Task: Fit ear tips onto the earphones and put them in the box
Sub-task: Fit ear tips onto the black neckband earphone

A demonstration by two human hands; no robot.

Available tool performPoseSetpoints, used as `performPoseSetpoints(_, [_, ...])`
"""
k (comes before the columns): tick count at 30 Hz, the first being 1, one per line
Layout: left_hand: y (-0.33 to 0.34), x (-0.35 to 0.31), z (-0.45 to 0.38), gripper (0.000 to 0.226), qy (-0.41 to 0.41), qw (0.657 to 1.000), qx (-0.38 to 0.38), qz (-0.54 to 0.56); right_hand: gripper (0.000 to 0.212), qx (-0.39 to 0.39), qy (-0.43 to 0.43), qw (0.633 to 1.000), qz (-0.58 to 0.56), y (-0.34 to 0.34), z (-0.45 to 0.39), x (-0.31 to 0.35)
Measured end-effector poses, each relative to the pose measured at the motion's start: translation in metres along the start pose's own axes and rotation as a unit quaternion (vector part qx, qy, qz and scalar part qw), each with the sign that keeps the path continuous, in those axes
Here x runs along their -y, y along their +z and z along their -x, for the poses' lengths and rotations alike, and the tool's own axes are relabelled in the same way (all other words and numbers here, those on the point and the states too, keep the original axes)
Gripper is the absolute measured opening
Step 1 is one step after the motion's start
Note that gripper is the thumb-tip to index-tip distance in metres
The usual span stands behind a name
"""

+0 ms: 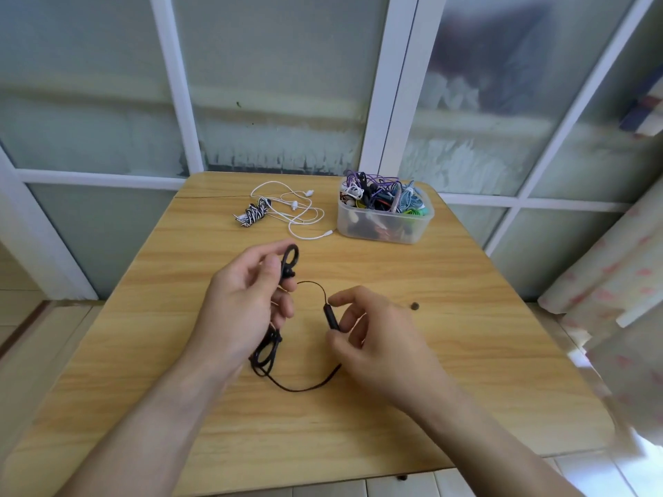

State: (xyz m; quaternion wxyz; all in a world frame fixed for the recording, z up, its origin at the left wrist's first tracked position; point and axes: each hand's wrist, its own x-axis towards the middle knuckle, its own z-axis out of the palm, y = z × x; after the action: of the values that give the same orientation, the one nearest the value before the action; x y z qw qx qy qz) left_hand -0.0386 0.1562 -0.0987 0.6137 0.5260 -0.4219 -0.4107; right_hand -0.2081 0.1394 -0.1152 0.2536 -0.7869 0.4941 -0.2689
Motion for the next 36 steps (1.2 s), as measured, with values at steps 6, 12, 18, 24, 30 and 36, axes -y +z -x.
performPoseSetpoints(6, [-0.009,0.001,-0.007,0.014,0.01,0.999,-0.037,-0.006,0.024,-0.033,-0.1,0.993,0.06,0.014,0.0,0.011])
performPoseSetpoints(12, [-0.011,0.004,-0.004,0.011,-0.016,0.997,-0.073,0.005,0.042,0.081,-0.148,0.972,0.161,0.039,-0.007,0.019])
performPoseSetpoints(18, [-0.016,0.006,-0.002,0.019,0.006,0.994,-0.046,-0.102,0.022,0.004,-0.16,0.974,0.163,0.043,-0.007,0.017])
performPoseSetpoints(24, [-0.013,0.006,0.001,0.023,0.056,0.981,0.05,-0.177,0.018,-0.011,-0.079,0.994,-0.075,0.026,0.0,0.021])
performPoseSetpoints(30, [-0.01,0.0,0.005,0.022,0.034,0.99,0.078,-0.116,0.013,-0.079,-0.032,0.973,-0.214,0.016,0.0,0.017])
performPoseSetpoints(36, [-0.009,0.0,0.004,0.026,0.018,0.991,0.079,-0.109,0.014,-0.052,-0.093,0.982,-0.156,-0.001,-0.004,0.01])
